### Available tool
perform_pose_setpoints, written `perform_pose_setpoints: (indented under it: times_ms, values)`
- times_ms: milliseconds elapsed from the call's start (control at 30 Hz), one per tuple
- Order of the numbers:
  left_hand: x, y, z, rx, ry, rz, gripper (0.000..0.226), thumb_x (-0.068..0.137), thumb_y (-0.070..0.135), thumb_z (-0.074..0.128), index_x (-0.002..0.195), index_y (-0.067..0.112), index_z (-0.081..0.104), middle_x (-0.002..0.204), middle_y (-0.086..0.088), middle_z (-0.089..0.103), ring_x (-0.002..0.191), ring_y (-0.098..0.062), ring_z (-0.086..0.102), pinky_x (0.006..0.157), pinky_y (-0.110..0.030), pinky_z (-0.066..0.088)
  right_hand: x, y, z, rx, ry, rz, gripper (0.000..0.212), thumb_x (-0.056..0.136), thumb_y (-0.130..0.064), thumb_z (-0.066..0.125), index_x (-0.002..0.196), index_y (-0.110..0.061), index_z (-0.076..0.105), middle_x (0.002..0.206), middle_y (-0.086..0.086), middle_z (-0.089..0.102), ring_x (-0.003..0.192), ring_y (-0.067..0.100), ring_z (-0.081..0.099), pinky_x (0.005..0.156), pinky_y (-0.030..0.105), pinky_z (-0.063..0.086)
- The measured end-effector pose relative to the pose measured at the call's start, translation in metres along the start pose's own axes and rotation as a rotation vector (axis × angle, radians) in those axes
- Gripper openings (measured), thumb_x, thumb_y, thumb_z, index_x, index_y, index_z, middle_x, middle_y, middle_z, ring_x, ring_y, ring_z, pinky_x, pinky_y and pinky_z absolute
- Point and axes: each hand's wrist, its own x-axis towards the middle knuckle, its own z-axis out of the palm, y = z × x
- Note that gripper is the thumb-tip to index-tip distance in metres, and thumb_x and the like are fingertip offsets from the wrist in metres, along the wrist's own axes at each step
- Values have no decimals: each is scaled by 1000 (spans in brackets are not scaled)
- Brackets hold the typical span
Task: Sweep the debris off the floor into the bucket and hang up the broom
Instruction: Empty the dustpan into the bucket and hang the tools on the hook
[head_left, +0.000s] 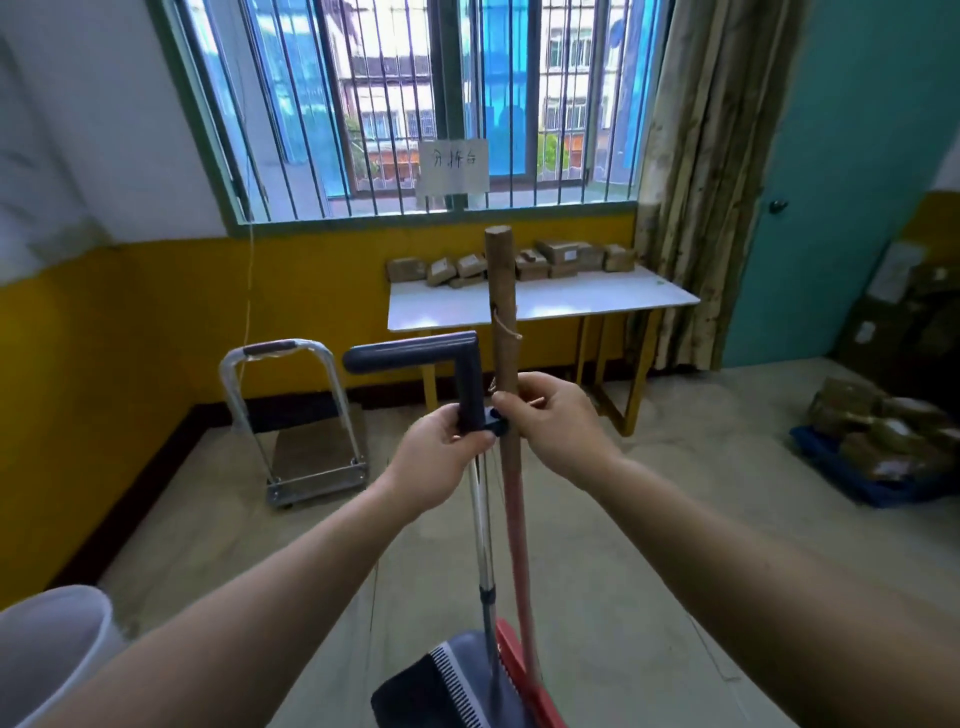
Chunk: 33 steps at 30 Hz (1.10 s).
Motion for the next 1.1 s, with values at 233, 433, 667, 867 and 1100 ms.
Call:
perform_pose_setpoints:
  times_ms: [233, 433, 667, 867, 1100]
  values:
    - [-2, 18, -23, -64, 63, 98, 20, 92, 14, 59, 106, 28, 60, 104, 3, 69, 100, -11, 65, 91, -31, 52, 4, -24, 11, 29, -1, -37, 13, 91, -34, 60, 92, -27, 70, 85, -6, 72, 82, 10, 69, 79, 37, 58]
    - [-5, 19, -30, -62, 74, 145, 16, 98, 18, 49, 110, 28, 48, 103, -2, 64, 98, -11, 64, 88, -28, 53, 4, -46, 25, 93, -21, -48, 18, 93, -33, 56, 86, -22, 69, 80, -5, 71, 70, 3, 69, 52, 9, 48]
    - [-2, 25, -37, -3, 206, 186, 34, 88, 8, 65, 115, 19, 47, 98, 0, 63, 91, -13, 66, 65, -17, 54, 5, -64, 33, -44, -37, -50, 40, 100, -37, 39, 88, -15, 70, 90, -3, 62, 88, 12, 59, 78, 27, 48]
    - [-1, 46, -42, -25, 243, 195, 34, 87, 10, 66, 113, 19, 46, 92, 6, 60, 79, -5, 62, 54, -7, 49, -10, -19, 52, 103, -66, 104, 69, 90, -35, 59, 149, -26, 23, 127, -3, 43, 104, 9, 53, 78, 22, 50]
    - [14, 82, -39, -22, 278, 230, 34, 88, 14, 66, 113, 20, 43, 91, 5, 58, 83, -10, 61, 68, -21, 55, -36, 0, 108, 37, 105, 189, 102, 76, -38, 75, 145, -37, 0, 151, 1, 21, 133, 19, 32, 97, 31, 39]
